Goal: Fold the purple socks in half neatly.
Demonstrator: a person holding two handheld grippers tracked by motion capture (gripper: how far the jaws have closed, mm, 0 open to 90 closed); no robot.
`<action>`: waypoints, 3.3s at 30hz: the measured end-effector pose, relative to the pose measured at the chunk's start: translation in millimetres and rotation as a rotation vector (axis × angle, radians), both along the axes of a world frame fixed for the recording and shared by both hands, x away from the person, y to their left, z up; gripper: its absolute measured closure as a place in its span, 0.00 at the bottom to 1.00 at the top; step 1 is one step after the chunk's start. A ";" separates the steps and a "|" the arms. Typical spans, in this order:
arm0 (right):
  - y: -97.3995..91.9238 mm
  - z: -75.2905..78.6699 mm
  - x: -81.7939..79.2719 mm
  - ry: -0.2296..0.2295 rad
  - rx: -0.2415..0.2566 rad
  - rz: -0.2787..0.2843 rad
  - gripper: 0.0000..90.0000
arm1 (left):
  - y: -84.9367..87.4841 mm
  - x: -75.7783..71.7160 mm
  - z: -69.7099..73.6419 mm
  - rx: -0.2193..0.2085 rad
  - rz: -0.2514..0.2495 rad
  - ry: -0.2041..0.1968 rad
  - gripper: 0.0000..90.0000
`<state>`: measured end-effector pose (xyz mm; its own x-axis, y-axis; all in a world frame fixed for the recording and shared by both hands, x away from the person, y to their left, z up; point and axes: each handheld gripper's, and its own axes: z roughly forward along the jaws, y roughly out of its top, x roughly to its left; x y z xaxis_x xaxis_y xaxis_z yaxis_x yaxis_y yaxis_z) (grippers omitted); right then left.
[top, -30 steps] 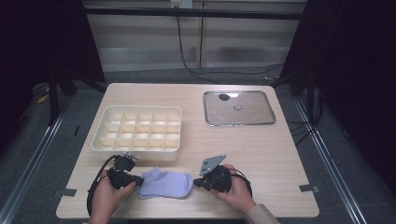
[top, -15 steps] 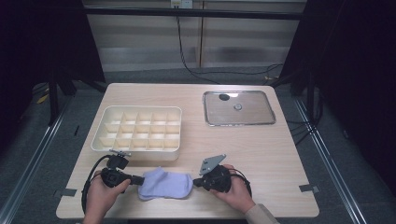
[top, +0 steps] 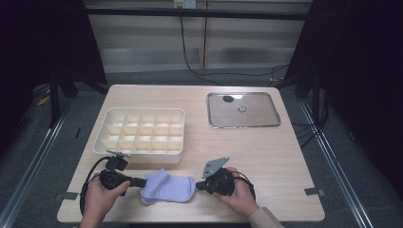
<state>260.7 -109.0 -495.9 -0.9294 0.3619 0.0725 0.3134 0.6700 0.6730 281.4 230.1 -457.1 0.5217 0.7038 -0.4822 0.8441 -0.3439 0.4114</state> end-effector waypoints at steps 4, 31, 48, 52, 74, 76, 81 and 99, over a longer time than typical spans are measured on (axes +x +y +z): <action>0.1 -0.1 -0.2 -0.004 0.002 0.001 1.00 | -0.3 -0.3 3.2 -0.017 -0.004 -0.005 0.97; 3.0 -0.2 -1.6 0.008 0.004 0.010 1.00 | -22.2 -1.1 20.7 -0.011 -0.039 -0.014 0.97; 4.0 -0.3 -1.9 0.016 0.006 0.008 1.00 | -32.9 -1.2 27.3 0.016 -0.084 -0.026 0.97; 4.5 -0.5 -1.4 0.011 0.009 0.015 1.00 | -36.1 -1.0 28.5 0.021 -0.101 -0.027 0.97; 8.2 -0.4 -2.1 0.012 0.009 0.019 1.00 | -45.8 -1.3 30.4 0.034 -0.120 -0.007 0.97; 8.3 -0.6 -1.8 0.012 0.011 0.022 1.00 | -46.6 -1.1 30.5 0.044 -0.125 -0.006 0.97; 9.0 -0.6 -1.7 0.006 0.009 0.029 1.00 | -50.4 -0.8 31.6 0.041 -0.130 -0.003 0.97; 10.5 -0.3 -3.2 0.018 0.007 0.023 1.00 | -65.7 -2.5 29.1 0.037 -0.144 -0.001 0.97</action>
